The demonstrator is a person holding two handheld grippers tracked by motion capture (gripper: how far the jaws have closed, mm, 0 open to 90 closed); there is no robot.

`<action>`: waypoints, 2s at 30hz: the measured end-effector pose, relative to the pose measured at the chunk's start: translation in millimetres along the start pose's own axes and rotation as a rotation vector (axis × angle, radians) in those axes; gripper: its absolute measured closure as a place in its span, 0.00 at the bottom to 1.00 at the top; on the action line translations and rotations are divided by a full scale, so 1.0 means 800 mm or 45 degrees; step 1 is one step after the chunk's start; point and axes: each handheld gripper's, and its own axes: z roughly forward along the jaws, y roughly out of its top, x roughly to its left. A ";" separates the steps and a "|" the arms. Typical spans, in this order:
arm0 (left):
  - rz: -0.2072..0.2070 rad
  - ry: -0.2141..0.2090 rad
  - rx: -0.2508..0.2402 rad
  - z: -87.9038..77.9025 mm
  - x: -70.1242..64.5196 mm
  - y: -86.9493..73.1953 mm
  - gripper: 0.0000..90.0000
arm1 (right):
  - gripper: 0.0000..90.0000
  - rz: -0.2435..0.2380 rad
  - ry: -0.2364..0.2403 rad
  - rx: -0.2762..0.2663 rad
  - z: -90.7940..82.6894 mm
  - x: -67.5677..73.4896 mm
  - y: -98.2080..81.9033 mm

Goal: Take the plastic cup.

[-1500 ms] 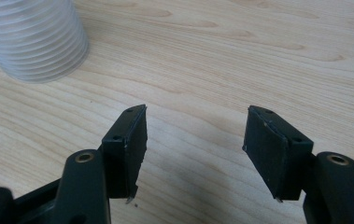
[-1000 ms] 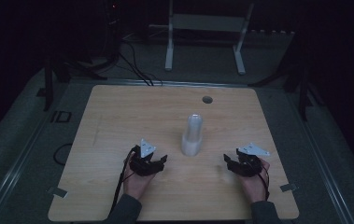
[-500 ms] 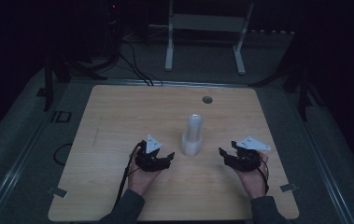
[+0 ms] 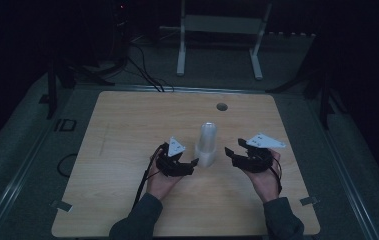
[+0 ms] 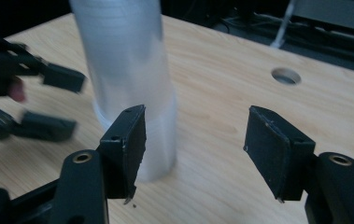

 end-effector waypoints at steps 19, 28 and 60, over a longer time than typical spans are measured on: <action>0.040 -0.023 -0.038 0.012 -0.010 0.005 0.29 | 0.36 -0.040 0.162 -0.071 0.027 0.023 0.050; 0.040 -0.020 -0.063 0.013 -0.011 0.005 0.28 | 0.33 -0.058 0.178 -0.067 0.055 0.031 0.062; 0.049 0.006 -0.154 0.054 -0.021 0.020 0.20 | 0.43 -0.064 0.199 -0.061 0.073 0.037 0.064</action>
